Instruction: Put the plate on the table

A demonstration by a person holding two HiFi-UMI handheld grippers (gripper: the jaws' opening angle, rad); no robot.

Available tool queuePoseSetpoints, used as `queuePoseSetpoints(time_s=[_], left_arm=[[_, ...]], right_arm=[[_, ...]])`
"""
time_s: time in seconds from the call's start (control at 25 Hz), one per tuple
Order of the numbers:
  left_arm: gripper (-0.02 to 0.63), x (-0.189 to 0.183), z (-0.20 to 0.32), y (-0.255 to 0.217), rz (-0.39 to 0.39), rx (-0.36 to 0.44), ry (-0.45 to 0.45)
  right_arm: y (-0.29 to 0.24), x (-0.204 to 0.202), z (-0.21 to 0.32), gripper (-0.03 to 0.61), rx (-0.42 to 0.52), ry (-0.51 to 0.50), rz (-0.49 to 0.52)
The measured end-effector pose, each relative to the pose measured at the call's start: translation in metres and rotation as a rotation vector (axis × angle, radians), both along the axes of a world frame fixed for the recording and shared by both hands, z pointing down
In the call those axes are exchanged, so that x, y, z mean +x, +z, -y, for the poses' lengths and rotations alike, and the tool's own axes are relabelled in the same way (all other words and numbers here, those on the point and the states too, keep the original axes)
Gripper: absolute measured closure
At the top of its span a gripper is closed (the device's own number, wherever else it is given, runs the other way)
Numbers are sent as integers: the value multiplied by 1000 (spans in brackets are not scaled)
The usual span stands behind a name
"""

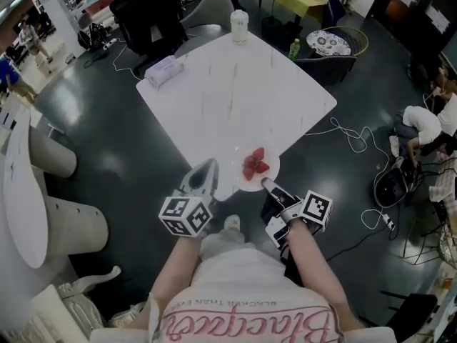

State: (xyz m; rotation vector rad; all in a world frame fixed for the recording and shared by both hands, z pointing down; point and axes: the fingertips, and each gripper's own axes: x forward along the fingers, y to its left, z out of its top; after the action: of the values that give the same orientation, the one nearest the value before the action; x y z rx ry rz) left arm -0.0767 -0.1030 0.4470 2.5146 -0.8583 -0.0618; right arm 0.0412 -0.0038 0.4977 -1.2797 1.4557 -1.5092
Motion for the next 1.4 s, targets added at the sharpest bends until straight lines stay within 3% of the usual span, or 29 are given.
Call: queuePoseSetpoints(time_s=[0.56,0.88,1.16,1.4], left_arm=[[609,59,72,24,18,-55,24],[609,91,90,30,24,-74,-12],[609,128,120,29,11,-72,-110],[609,164,137,30,16,-68,-187]], right_arm=[[37,57,67,566,-101,24,17],[22,97,93,566,-30,3,11],[6,148,128,566,55,-73,-22],[11,194,158,566,30,-129,-18]])
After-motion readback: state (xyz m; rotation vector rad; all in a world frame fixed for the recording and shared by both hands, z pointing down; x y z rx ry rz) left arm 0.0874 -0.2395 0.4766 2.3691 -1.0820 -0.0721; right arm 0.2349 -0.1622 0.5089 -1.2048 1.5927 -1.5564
